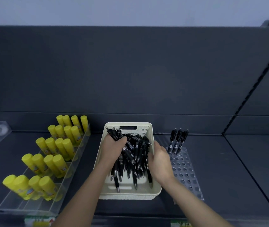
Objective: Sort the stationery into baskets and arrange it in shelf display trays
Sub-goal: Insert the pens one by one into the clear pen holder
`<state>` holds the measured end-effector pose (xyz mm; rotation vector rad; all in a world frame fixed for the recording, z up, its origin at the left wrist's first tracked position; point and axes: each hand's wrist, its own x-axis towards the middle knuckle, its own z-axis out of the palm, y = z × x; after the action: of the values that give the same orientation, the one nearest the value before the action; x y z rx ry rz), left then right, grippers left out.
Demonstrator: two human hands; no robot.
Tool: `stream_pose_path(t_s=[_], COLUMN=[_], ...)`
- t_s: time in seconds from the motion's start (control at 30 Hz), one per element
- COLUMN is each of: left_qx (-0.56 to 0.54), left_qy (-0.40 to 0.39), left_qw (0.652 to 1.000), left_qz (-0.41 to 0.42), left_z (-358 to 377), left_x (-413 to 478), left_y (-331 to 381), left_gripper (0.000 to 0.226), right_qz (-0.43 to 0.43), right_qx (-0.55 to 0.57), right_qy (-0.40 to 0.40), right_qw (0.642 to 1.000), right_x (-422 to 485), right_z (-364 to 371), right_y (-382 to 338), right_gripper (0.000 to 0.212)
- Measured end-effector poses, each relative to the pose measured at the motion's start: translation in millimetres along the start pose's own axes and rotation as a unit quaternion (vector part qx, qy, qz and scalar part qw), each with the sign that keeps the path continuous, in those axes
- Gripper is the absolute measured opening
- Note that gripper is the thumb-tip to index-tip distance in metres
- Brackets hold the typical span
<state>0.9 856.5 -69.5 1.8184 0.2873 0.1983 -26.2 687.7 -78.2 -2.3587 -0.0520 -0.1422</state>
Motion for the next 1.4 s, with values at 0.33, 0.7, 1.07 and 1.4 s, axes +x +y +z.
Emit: stream_pose_path(t_s=[0.33, 0.7, 1.07, 1.4], left_qx=[-0.037, -0.223, -0.402, -0.421], left_qy=[-0.101, -0.179, -0.092, -0.104], left_qw=[0.990, 0.948, 0.822, 0.819], left_qz=[0.095, -0.142, -0.394, -0.375], left_z=[17, 49, 58, 56], left_x=[-11, -18, -11, -14], left_y=[59, 47, 43, 46], left_gripper=[0.039, 0.034, 0.023, 0.010], right_qz=[-0.026, 0.043, 0.127, 0.070], right_qx=[0.223, 0.218, 0.112, -0.033], right_qy=[-0.076, 0.056, 0.136, 0.045], right_qw=[0.971, 0.973, 0.976, 0.996], right_x=[1, -1, 26, 43], right_z=[-46, -76, -113, -103], right_y=[-36, 3, 69, 81], right_gripper=[0.006, 0.011, 0.014, 0.010])
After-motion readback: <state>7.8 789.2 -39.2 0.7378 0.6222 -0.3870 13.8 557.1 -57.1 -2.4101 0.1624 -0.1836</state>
